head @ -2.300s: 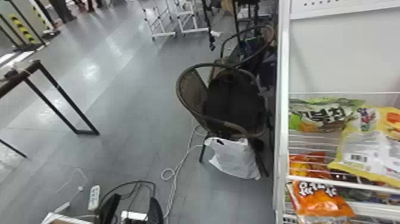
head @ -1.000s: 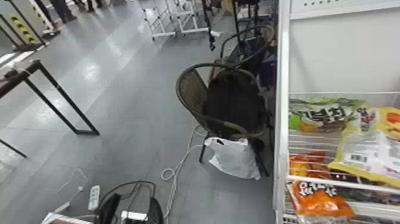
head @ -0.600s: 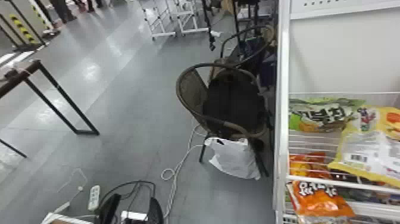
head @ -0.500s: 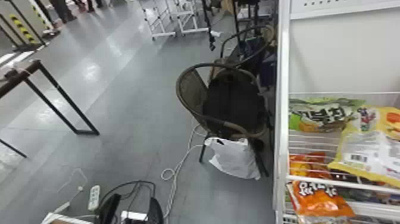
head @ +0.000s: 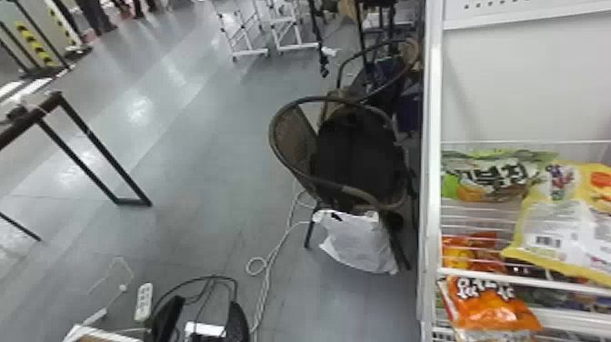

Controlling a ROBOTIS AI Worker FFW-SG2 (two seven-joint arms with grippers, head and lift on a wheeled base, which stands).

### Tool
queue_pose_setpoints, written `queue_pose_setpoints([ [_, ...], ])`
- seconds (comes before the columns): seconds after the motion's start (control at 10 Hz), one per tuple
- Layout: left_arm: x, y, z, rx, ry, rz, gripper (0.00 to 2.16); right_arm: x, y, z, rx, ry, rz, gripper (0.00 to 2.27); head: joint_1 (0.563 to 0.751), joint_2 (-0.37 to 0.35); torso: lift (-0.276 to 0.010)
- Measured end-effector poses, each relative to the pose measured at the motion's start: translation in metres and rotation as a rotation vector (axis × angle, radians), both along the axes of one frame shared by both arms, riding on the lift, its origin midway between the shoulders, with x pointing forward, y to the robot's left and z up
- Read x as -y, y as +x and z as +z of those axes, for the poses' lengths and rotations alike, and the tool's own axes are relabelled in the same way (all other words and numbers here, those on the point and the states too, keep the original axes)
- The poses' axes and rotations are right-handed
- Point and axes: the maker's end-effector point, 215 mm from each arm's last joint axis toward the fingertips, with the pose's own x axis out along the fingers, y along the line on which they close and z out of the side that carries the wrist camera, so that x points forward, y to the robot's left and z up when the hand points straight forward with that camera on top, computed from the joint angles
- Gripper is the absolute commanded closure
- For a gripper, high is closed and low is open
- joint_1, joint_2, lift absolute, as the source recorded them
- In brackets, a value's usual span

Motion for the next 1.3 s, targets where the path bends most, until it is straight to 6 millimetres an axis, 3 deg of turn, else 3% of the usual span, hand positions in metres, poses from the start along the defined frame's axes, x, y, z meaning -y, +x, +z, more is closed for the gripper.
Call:
queue_pose_setpoints([
  [1.3,0.0000,0.0000,0.0000,0.000,0.000,0.000,0.00,0.0000,0.0000,0.0000,0.000,0.000,0.000,0.00,0.695,0.350,0.001],
])
